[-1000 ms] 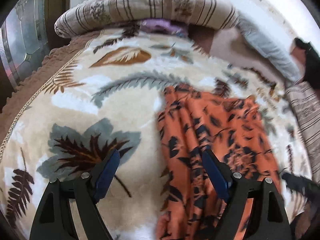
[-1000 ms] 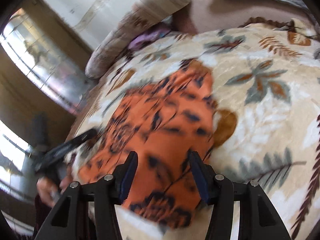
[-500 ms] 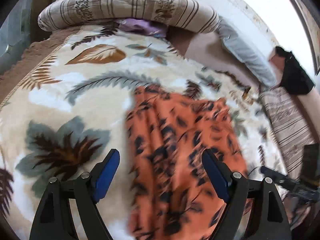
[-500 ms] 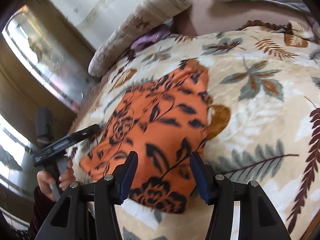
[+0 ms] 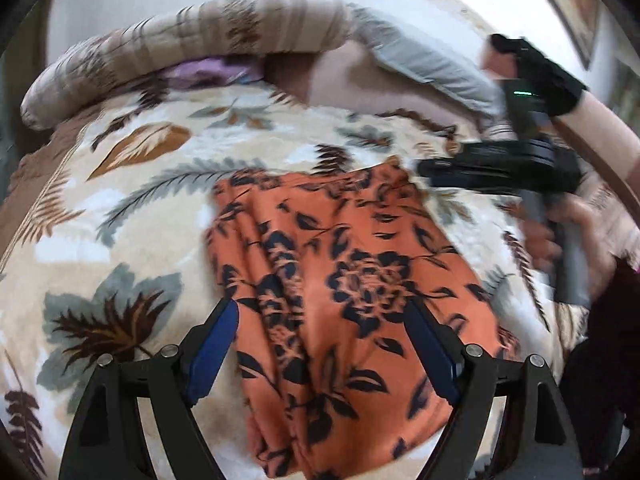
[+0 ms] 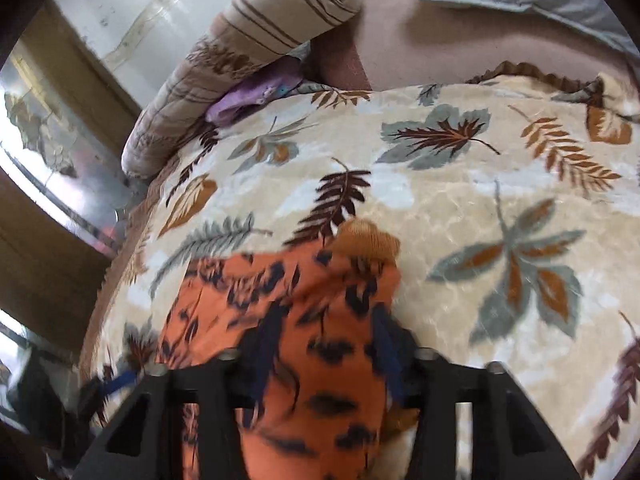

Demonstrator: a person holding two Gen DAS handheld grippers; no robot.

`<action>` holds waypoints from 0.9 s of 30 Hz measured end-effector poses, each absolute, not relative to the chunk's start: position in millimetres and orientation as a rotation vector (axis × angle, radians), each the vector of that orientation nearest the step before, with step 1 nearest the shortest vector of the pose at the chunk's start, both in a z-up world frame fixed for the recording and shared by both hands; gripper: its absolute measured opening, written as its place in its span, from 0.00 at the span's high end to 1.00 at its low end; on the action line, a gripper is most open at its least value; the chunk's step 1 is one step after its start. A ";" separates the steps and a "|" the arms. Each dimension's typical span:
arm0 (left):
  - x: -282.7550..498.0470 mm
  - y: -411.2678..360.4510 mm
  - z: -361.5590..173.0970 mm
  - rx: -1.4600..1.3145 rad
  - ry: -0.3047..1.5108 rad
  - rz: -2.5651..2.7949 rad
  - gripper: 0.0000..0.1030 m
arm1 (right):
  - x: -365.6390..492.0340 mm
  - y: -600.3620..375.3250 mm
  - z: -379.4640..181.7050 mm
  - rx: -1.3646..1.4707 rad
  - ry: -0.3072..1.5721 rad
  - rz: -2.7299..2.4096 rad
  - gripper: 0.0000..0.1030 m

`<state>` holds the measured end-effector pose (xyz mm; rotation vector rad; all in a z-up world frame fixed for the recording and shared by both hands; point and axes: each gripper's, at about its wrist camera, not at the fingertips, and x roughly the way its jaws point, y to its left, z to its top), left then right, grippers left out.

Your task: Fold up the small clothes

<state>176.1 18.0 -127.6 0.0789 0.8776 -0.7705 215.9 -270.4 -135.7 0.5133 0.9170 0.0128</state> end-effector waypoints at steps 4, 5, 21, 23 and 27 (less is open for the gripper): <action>171.2 15.5 -127.7 0.111 0.867 -0.798 0.17 | 245.0 -278.4 -171.1 0.606 0.953 -0.028 0.62; 172.1 13.4 -131.9 0.138 0.881 -0.779 0.17 | 250.9 -277.3 -180.9 0.594 0.984 -0.051 0.64; 169.9 30.7 -147.7 0.224 0.937 -0.688 0.17 | 294.6 -158.3 -142.3 0.521 1.055 0.237 0.63; 167.2 30.1 -151.1 0.248 0.941 -0.690 0.17 | 304.5 -139.9 -154.7 0.501 1.119 0.244 0.63; 166.7 27.4 -154.5 0.271 0.944 -0.689 0.17 | 312.7 -124.1 -173.1 0.463 1.159 0.189 0.60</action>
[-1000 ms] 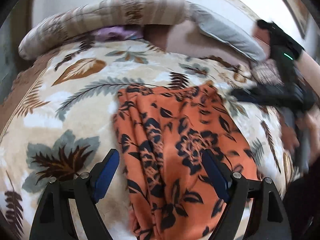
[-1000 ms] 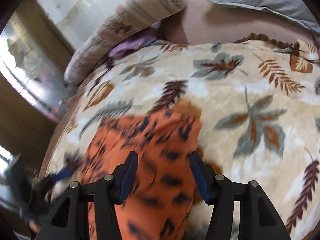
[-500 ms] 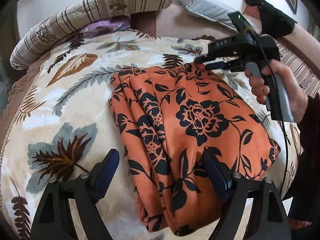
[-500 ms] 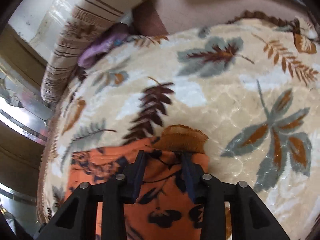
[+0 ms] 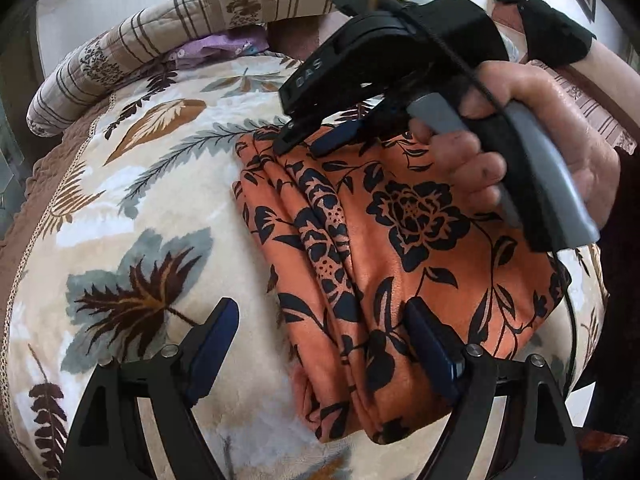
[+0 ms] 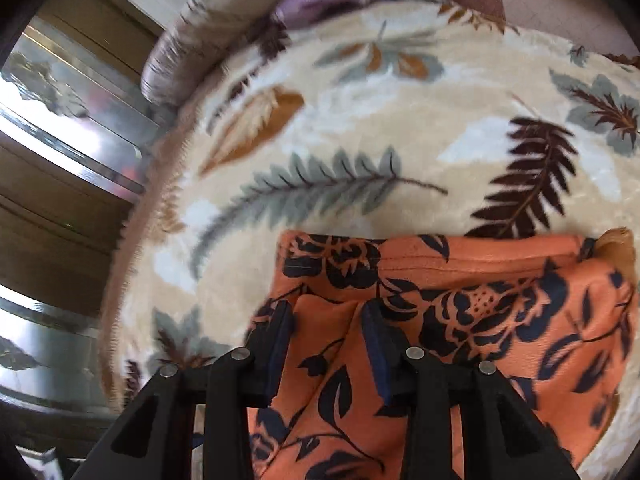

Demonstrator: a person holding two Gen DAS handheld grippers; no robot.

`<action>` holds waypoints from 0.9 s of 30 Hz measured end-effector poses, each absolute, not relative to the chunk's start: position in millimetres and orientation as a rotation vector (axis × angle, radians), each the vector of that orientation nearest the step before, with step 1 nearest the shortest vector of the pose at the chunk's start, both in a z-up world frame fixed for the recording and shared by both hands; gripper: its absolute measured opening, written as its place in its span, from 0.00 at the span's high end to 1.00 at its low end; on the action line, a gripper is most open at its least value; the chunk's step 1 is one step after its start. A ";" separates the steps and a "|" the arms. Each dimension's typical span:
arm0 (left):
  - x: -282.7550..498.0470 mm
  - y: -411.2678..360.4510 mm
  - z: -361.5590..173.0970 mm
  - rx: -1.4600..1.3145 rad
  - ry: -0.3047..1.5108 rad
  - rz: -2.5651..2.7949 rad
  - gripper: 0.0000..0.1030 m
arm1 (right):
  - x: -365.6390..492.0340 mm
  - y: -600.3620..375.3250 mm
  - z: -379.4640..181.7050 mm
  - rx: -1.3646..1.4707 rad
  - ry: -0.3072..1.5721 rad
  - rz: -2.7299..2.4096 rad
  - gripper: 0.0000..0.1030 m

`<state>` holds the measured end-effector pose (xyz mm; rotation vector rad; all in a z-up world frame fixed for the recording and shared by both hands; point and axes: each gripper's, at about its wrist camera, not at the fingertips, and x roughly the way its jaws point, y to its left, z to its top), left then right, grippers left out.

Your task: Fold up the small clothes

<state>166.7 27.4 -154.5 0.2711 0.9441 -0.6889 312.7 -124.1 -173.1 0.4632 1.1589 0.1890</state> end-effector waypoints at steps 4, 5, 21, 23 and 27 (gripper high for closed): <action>168.6 23.5 -153.3 0.276 0.943 -0.696 0.17 | 304.4 -132.5 -167.1 0.484 1.130 0.189 0.60; 170.2 23.6 -151.4 0.269 0.939 -0.695 0.17 | 301.5 -135.4 -163.8 0.484 1.121 0.188 0.60; 190.4 18.6 -158.1 0.191 0.987 -0.591 0.17 | 189.0 -217.8 -146.1 0.562 1.030 0.015 0.62; 193.3 21.5 -159.7 0.166 1.002 -0.588 0.17 | 184.5 -220.5 -152.8 0.580 1.045 0.019 0.62; 195.5 25.0 -158.6 0.133 1.003 -0.583 0.17 | 176.1 -217.5 -143.7 0.576 1.029 0.008 0.62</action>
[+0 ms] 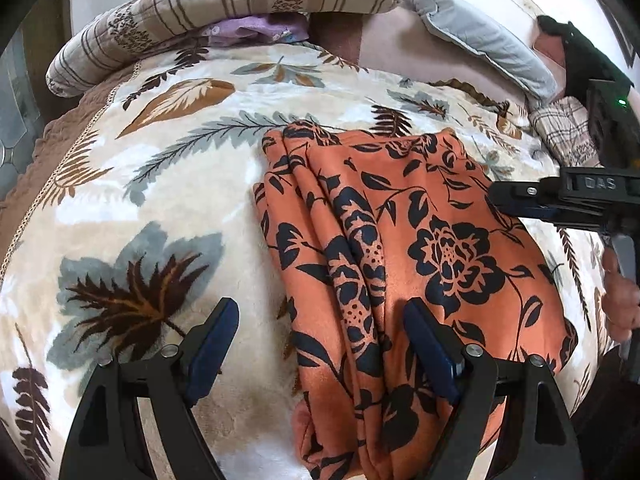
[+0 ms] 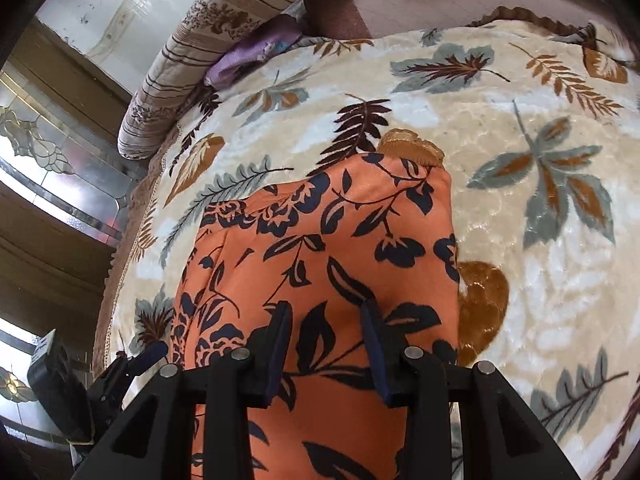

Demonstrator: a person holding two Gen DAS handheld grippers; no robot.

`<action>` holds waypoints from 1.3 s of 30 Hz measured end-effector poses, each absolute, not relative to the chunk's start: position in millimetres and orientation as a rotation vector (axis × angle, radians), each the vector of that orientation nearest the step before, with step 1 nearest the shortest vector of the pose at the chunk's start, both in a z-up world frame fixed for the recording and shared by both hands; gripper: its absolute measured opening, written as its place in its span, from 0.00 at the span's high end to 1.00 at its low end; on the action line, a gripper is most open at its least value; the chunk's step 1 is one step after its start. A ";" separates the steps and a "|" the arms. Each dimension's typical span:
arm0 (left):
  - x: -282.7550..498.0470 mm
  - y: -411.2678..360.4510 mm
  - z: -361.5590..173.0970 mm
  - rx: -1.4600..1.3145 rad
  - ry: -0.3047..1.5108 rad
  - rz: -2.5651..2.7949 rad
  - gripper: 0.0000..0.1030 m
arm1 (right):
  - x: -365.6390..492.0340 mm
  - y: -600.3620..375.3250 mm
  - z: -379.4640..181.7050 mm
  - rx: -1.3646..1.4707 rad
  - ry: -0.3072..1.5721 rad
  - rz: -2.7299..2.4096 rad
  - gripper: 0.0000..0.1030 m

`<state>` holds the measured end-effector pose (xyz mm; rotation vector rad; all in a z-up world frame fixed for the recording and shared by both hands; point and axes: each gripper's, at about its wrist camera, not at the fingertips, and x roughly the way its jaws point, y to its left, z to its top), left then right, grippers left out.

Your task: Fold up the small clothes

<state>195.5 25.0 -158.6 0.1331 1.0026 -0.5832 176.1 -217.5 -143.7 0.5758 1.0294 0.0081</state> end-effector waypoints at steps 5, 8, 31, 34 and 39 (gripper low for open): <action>190.1 39.3 -141.3 0.045 0.944 -0.619 0.17 | 143.8 -208.2 -117.9 0.525 0.958 0.036 0.62; 189.1 36.1 -140.9 0.043 0.945 -0.634 0.17 | 128.1 -202.1 -118.9 0.499 0.969 0.040 0.62; 228.4 33.3 -155.9 -0.255 1.108 -0.674 0.17 | 103.2 -262.3 -145.1 0.746 0.954 0.051 0.35; 235.7 32.6 -164.3 -0.310 1.160 -0.666 0.17 | 101.2 -269.3 -159.1 0.786 0.981 0.066 0.34; 239.6 26.8 -177.5 -0.340 1.233 -0.688 0.14 | 100.2 -278.3 -183.1 0.841 1.004 0.094 0.30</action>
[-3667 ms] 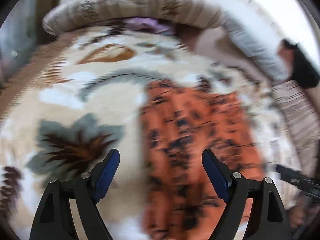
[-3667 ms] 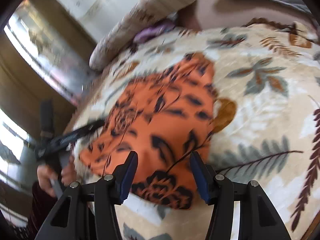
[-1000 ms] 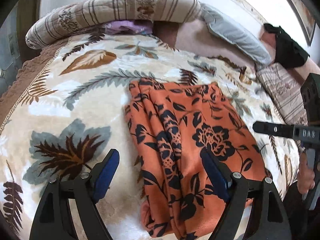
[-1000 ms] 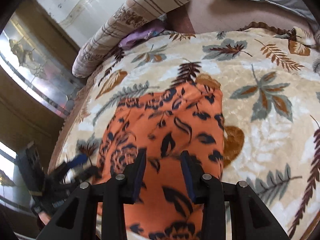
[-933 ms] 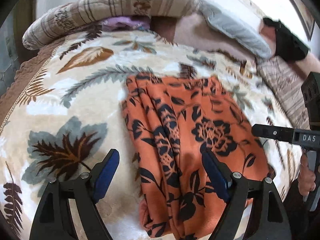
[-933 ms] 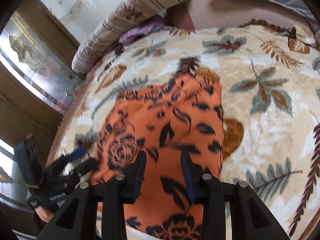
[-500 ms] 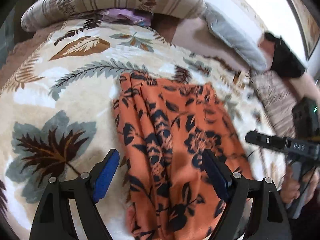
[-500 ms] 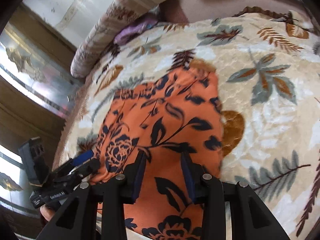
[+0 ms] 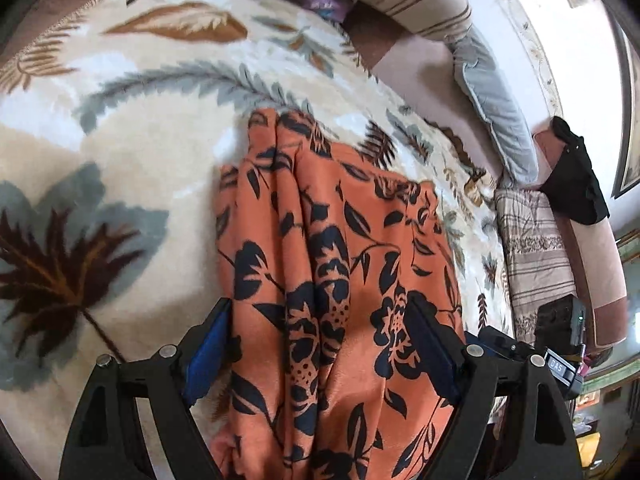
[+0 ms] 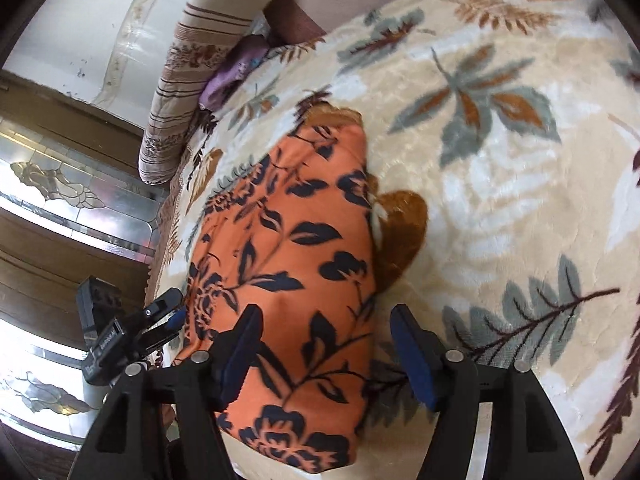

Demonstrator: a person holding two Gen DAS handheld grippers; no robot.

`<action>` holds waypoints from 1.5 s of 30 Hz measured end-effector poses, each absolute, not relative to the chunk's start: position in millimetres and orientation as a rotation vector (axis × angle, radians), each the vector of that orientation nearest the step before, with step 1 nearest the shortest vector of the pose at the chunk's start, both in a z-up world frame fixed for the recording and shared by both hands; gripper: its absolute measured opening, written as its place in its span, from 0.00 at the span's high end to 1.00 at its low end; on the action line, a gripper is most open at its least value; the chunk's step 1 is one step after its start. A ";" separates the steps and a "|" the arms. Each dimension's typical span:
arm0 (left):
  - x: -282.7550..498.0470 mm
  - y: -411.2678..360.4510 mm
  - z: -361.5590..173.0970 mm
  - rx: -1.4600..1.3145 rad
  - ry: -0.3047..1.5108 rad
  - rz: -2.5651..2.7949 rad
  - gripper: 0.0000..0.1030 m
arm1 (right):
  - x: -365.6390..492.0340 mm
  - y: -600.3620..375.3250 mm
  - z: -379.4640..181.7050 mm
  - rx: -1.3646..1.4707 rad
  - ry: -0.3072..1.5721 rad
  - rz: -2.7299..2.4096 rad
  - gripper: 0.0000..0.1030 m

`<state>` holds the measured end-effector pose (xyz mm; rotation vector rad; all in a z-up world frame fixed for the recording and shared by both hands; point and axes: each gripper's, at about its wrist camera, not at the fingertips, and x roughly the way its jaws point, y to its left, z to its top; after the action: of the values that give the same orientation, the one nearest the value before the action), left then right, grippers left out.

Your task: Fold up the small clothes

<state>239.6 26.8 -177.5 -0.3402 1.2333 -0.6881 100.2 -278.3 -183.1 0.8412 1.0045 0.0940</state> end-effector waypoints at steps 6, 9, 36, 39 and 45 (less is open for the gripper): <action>243.2 26.7 -182.9 -0.340 1.269 -0.715 0.14 | 104.4 -287.4 -210.2 0.996 0.988 0.206 0.29; 245.4 32.3 -186.0 -0.347 1.291 -0.724 0.14 | 111.1 -283.1 -223.9 1.060 0.999 0.283 0.29; 203.5 -15.1 -173.2 0.086 1.150 -0.616 0.25 | 131.6 -244.7 -220.6 0.880 0.888 0.258 0.33; 202.1 -16.8 -172.8 0.091 1.147 -0.610 0.25 | 130.1 -245.4 -220.8 0.881 0.885 0.260 0.33; 202.2 -16.6 -172.8 0.091 1.147 -0.610 0.25 | 129.4 -246.5 -221.8 0.886 0.883 0.264 0.33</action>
<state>202.2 -16.6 -172.8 0.0911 1.1474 -0.6099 129.4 -246.5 -221.8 0.8859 0.8830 0.2637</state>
